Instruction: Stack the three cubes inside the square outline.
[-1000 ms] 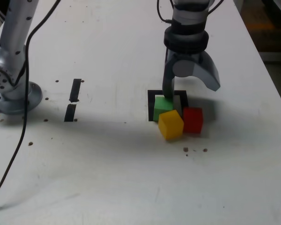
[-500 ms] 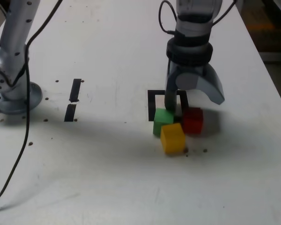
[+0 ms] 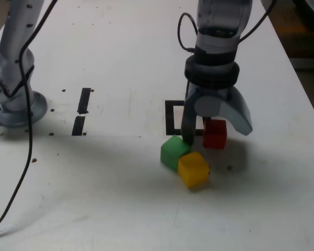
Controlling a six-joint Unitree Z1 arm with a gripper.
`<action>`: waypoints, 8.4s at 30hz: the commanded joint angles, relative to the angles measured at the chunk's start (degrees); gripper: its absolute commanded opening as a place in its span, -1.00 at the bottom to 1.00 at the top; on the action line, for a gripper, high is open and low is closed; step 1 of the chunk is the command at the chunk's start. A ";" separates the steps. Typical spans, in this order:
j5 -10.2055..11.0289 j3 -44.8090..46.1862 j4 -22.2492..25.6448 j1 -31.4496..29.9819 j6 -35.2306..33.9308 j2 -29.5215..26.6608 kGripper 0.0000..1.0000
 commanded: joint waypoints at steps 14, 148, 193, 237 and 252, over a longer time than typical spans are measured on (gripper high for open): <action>1.97 2.34 -0.34 -0.66 -1.08 -3.12 0.94; 13.89 6.52 0.76 1.48 -8.28 -5.05 -0.60; 13.75 7.63 -0.09 2.13 -4.95 -5.48 0.57; 7.90 -5.94 16.18 -13.85 -33.42 -10.30 0.99; 1.33 -16.08 19.97 -18.11 -42.30 -1.37 0.97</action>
